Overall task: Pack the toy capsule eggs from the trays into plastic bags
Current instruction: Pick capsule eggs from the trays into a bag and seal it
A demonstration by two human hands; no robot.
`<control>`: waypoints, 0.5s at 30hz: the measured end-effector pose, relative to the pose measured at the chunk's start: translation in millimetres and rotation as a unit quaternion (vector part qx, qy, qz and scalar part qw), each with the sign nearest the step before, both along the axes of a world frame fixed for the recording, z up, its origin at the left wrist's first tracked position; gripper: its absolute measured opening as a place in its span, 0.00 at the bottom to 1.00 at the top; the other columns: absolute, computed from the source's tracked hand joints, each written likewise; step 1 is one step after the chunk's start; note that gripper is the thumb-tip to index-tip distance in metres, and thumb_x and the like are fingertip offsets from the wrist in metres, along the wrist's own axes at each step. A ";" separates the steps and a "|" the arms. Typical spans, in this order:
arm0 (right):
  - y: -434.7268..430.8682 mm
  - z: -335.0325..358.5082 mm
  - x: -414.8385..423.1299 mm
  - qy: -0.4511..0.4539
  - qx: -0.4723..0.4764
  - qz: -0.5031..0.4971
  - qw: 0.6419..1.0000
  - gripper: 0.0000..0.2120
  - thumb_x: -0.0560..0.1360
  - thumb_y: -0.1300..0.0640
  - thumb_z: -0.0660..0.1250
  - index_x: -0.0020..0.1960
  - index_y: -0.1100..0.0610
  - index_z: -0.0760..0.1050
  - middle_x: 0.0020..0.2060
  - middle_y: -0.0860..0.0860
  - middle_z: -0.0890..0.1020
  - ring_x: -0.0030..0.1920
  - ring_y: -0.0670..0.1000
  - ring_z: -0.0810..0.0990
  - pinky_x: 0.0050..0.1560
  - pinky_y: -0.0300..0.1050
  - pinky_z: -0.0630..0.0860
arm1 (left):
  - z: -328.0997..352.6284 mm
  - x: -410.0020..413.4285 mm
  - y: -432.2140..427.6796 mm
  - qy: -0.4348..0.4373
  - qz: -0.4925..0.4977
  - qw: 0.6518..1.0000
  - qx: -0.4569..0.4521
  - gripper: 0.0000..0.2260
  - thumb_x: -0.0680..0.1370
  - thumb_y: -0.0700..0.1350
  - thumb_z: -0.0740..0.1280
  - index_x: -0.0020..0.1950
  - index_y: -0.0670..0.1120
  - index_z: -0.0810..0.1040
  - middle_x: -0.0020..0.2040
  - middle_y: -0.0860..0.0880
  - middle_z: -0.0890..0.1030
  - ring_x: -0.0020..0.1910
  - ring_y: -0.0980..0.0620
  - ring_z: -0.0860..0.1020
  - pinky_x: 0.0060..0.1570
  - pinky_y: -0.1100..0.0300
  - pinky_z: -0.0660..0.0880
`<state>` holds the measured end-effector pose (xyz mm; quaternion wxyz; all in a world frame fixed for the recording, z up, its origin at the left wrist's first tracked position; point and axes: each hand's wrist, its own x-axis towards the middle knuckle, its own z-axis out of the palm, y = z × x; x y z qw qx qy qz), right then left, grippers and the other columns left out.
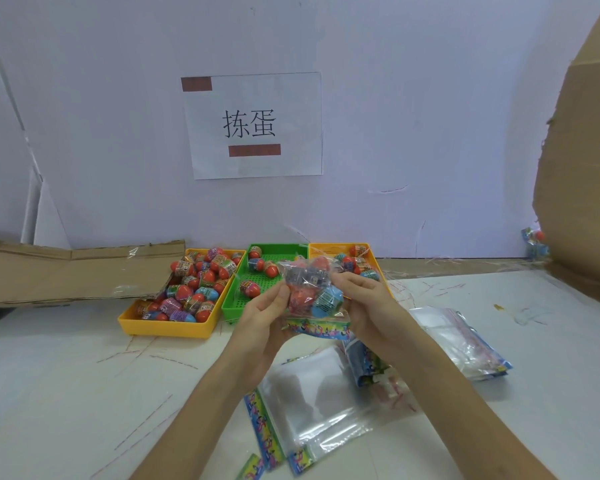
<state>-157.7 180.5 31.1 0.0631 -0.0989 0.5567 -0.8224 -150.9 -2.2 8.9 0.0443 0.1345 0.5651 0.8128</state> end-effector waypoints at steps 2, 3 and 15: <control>-1.3 -0.1 -0.1 0.011 0.013 -0.011 1.000 0.12 0.72 0.55 0.71 0.47 0.64 0.81 0.51 0.61 0.83 0.56 0.62 0.79 0.67 0.66 0.71 | -0.6 -0.8 -0.6 0.001 0.002 1.000 0.007 0.16 0.79 0.51 0.63 0.60 0.48 0.84 0.59 0.43 0.85 0.54 0.49 0.84 0.49 0.57 0.81; -2.1 -1.3 -0.9 0.015 0.021 -0.024 0.999 0.10 0.72 0.55 0.71 0.45 0.62 0.83 0.49 0.60 0.83 0.53 0.61 0.78 0.65 0.64 0.73 | -0.5 -0.7 -0.5 0.002 0.007 1.000 0.010 0.15 0.79 0.51 0.64 0.59 0.49 0.85 0.58 0.43 0.85 0.53 0.49 0.84 0.48 0.58 0.81; 2.2 -5.1 -4.2 0.059 0.162 -0.060 0.983 0.10 0.70 0.48 0.78 0.50 0.46 0.84 0.46 0.46 0.87 0.48 0.46 0.85 0.42 0.39 0.80 | -0.2 0.1 -1.1 0.016 0.072 0.997 0.001 0.19 0.79 0.48 0.64 0.69 0.46 0.77 0.59 0.46 0.85 0.55 0.49 0.84 0.50 0.58 0.80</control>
